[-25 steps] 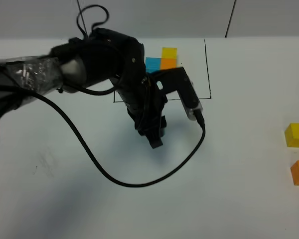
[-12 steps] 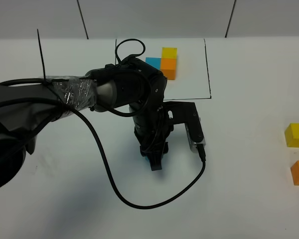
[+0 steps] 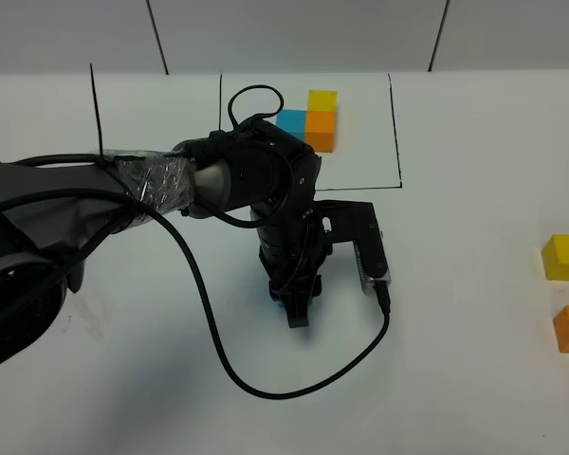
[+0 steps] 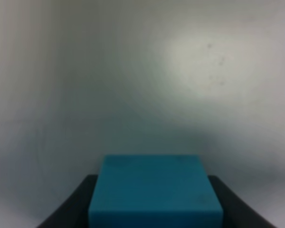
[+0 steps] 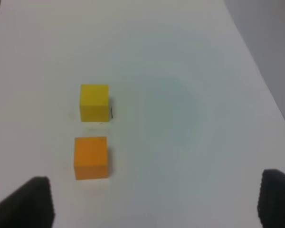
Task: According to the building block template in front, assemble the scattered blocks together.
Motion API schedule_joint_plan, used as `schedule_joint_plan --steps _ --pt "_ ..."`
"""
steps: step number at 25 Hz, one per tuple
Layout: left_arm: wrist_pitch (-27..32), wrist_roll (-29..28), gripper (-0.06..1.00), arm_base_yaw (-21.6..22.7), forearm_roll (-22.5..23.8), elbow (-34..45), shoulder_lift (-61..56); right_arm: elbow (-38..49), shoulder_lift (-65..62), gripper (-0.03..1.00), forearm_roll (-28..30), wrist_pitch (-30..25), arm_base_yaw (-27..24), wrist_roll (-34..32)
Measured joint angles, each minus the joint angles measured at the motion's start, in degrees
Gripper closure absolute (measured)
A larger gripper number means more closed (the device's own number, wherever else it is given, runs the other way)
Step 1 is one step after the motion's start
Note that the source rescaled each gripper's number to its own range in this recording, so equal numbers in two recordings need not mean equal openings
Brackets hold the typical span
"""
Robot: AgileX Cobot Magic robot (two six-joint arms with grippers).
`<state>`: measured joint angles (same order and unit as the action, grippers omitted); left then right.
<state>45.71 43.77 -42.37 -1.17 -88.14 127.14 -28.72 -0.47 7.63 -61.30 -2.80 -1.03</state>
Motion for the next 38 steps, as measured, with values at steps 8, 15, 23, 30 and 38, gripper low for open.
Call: schedule_joint_plan --steps 8,15,23,30,38 --pt "-0.20 0.00 0.66 0.00 0.00 -0.06 0.17 0.00 0.00 0.17 0.00 0.00 0.00 0.05" --pt "1.75 0.00 -0.05 -0.23 0.22 -1.22 -4.96 0.00 0.00 0.17 0.00 0.00 0.00 0.05" --pt "15.70 -1.91 0.10 -0.30 0.26 -1.89 -19.72 0.00 0.00 0.17 0.00 0.00 0.00 -0.01" --pt "22.52 -12.20 0.44 0.57 5.29 -1.56 -32.14 0.00 0.00 0.17 0.00 0.00 0.00 -0.01" --pt "22.67 -24.37 0.59 5.49 18.86 1.95 -50.40 0.00 0.00 0.17 0.00 0.00 0.00 0.05"
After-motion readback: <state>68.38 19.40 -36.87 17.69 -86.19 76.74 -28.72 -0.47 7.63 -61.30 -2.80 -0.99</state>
